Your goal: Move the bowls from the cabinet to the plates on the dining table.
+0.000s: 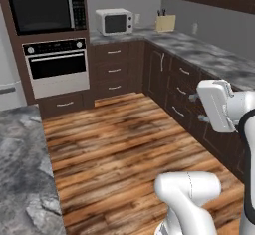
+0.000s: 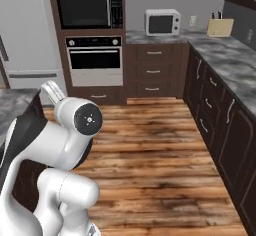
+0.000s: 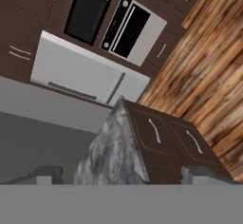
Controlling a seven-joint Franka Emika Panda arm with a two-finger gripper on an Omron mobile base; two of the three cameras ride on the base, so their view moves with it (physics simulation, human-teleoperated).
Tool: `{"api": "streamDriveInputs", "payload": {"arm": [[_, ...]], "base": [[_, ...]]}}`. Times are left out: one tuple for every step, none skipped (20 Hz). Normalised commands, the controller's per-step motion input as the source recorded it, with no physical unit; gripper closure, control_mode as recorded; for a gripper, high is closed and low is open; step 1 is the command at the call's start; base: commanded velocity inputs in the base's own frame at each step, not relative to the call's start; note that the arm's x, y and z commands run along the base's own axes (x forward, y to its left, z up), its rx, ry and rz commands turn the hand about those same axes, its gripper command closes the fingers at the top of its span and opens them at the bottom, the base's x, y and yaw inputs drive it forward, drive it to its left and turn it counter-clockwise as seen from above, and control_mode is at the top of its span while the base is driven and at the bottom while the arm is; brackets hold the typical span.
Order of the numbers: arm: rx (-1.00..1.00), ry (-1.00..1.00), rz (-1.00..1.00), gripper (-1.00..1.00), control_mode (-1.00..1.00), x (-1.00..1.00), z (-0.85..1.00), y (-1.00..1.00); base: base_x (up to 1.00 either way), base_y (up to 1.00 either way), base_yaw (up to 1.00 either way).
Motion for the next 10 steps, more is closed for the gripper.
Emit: {"api": "streamDriveInputs", "payload": {"arm": [[0.0,0.0,0.0,-1.0,1.0,0.0,0.0,0.0],[0.0,0.0,0.0,-1.0,1.0,0.0,0.0,0.0],[0.0,0.0,0.0,-1.0,1.0,0.0,0.0,0.0],[0.0,0.0,0.0,-1.0,1.0,0.0,0.0,0.0],[0.0,0.0,0.0,-1.0,1.0,0.0,0.0,0.0],[0.0,0.0,0.0,-1.0,1.0,0.0,0.0,0.0],[0.0,0.0,0.0,-1.0,1.0,0.0,0.0,0.0],[0.0,0.0,0.0,-1.0,1.0,0.0,0.0,0.0],[0.0,0.0,0.0,-1.0,1.0,0.0,0.0,0.0],[0.0,0.0,0.0,-1.0,1.0,0.0,0.0,0.0]], "base": [[0.0,0.0,-0.22],[0.0,0.0,-0.22],[0.0,0.0,-0.22],[0.0,0.0,-0.22],[0.0,0.0,-0.22],[0.0,0.0,-0.22],[0.0,0.0,-0.22],[0.0,0.0,-0.22],[0.0,0.0,-0.22],[0.0,0.0,-0.22]]}}
